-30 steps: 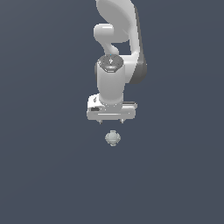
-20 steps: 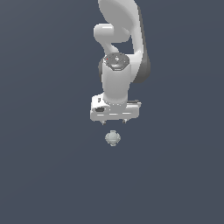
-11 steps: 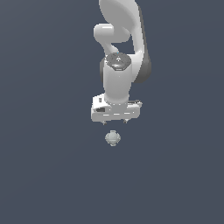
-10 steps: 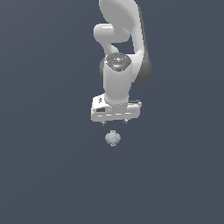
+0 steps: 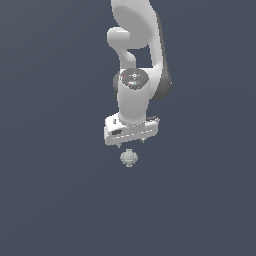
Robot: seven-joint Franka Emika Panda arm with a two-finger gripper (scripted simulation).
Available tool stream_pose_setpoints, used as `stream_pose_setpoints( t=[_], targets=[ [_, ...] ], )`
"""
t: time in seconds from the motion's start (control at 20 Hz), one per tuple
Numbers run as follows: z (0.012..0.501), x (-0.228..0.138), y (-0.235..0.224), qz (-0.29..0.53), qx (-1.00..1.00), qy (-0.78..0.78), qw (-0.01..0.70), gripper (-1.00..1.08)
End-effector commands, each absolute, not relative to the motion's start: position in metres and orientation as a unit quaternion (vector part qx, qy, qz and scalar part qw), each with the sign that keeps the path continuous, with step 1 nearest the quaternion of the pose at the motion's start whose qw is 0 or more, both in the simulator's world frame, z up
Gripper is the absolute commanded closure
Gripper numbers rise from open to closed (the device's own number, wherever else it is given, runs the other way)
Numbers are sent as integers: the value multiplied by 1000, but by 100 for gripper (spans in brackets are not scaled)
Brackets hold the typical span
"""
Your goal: Pick up the object and move it to a goal position.
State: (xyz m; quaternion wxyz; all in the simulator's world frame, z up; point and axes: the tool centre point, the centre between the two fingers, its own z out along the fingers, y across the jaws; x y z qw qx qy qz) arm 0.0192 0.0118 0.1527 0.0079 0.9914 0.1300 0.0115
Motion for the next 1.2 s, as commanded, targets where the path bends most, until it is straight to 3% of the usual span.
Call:
stream_pose_setpoints(
  t=[0.0,1.15],
  targets=[
    [146,21,11,10,988,157,8,-92],
    [91,29,5,0,928,373,0,-92]
  ],
)
